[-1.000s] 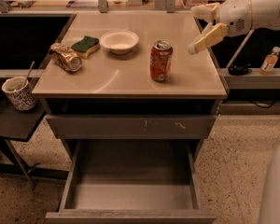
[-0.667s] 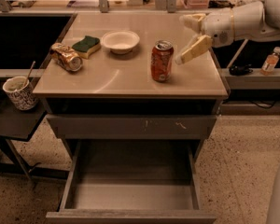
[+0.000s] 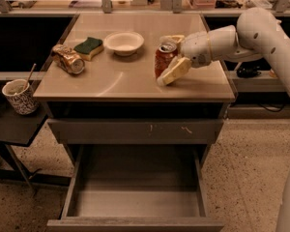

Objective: Place coke can into middle drawer

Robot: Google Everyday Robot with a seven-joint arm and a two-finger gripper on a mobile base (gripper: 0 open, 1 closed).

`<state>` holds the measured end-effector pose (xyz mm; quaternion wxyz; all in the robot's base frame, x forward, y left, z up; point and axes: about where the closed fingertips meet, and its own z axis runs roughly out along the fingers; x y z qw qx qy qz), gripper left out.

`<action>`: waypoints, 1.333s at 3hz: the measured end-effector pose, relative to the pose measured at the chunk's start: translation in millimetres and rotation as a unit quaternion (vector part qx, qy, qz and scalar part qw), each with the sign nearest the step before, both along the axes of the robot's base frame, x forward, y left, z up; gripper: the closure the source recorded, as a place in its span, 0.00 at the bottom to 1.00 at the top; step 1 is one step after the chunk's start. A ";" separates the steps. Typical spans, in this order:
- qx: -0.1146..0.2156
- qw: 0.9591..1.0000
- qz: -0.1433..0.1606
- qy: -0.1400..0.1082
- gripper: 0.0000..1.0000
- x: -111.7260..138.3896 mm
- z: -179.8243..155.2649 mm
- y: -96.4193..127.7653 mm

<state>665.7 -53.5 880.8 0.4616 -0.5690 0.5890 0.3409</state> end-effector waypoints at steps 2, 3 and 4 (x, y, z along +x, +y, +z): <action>0.000 1.000 0.000 0.000 0.19 -0.1 -0.2 0.3; 0.000 1.000 0.000 0.000 0.42 -0.1 -0.2 0.3; 0.000 1.000 0.000 0.000 0.74 -0.1 -0.2 0.3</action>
Offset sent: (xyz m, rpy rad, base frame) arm -0.0001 0.0002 -0.0002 -0.0001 0.0005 0.0004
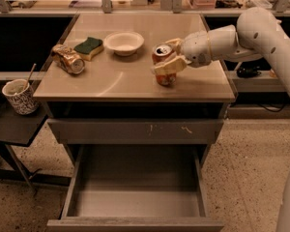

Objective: Place coke can into middle drawer

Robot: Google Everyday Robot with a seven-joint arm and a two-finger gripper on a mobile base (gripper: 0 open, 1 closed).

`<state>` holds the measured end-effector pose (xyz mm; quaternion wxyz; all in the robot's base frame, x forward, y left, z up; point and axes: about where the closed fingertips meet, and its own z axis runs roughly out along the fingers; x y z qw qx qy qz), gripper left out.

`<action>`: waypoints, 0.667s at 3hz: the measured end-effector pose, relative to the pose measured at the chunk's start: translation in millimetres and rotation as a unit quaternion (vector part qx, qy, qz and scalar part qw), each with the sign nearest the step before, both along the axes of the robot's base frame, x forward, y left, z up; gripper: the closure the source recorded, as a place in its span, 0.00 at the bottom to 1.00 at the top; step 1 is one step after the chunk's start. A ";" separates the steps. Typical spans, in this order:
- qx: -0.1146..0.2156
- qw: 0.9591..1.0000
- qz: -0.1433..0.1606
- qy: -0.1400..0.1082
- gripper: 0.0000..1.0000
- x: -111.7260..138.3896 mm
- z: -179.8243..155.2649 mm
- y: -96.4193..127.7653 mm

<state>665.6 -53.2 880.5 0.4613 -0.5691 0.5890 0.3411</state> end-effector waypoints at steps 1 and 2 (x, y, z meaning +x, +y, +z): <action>0.013 1.000 -0.003 -0.002 0.97 -32.7 28.7 -17.1; 0.059 0.998 -0.017 0.019 1.00 -107.3 78.2 -36.4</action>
Offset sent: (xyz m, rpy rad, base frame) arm -0.2180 -0.0799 0.1172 0.2379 0.1501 -0.0914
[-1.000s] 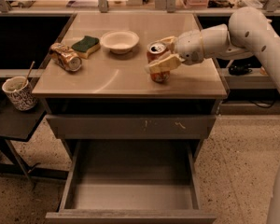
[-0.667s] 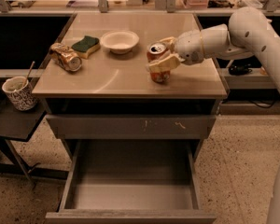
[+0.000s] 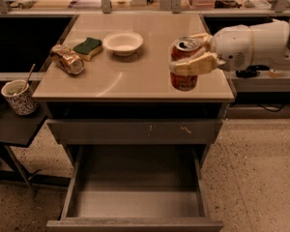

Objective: Place coke can into middle drawer

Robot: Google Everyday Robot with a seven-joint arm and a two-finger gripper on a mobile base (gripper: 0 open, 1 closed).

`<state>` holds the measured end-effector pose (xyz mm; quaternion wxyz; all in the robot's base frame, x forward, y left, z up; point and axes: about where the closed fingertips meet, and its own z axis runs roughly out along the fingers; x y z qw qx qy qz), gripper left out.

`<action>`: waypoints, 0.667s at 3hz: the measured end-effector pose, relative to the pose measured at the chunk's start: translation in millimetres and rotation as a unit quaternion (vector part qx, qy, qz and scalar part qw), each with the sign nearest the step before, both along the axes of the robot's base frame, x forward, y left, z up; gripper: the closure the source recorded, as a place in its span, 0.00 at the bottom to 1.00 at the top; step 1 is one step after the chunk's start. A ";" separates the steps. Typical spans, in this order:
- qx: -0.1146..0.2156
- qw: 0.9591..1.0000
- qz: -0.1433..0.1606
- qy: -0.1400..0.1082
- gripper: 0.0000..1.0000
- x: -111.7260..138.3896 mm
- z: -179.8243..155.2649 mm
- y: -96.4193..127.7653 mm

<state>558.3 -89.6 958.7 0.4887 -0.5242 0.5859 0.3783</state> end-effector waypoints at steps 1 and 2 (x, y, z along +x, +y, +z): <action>0.060 0.996 -0.008 0.060 1.00 -73.1 18.7 -4.5; 0.070 0.993 -0.033 0.094 1.00 -93.9 -5.9 -26.2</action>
Offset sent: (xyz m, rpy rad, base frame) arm -0.0596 -0.0019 0.0196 0.1019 0.0916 -0.0114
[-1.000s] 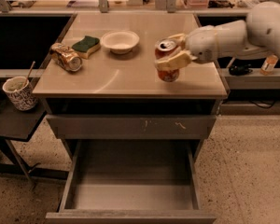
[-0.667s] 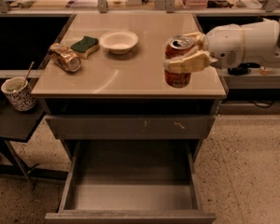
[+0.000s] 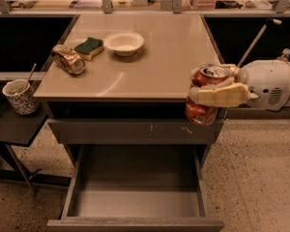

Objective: Place coke can into middle drawer

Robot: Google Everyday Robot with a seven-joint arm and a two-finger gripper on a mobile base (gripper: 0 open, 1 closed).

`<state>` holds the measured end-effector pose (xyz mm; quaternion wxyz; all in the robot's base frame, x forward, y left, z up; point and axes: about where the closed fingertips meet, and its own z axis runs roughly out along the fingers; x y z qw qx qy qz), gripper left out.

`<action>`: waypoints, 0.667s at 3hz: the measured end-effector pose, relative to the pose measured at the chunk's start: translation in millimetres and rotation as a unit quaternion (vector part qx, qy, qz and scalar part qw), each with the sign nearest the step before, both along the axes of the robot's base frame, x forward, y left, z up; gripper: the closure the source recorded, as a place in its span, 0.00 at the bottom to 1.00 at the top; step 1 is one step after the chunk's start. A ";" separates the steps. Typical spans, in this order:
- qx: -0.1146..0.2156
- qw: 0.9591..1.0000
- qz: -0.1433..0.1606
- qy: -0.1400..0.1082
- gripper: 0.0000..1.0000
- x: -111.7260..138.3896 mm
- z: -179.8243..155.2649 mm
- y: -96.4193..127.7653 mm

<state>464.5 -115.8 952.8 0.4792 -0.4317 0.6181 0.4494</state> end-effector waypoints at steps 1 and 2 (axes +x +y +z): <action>-0.001 1.000 0.000 0.000 1.00 0.0 -0.2 0.2; -0.012 1.000 -0.014 -0.015 1.00 -1.3 -36.9 10.6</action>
Offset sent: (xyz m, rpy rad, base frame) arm -0.0047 0.0394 -0.1633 -0.0978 -0.1274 -0.1373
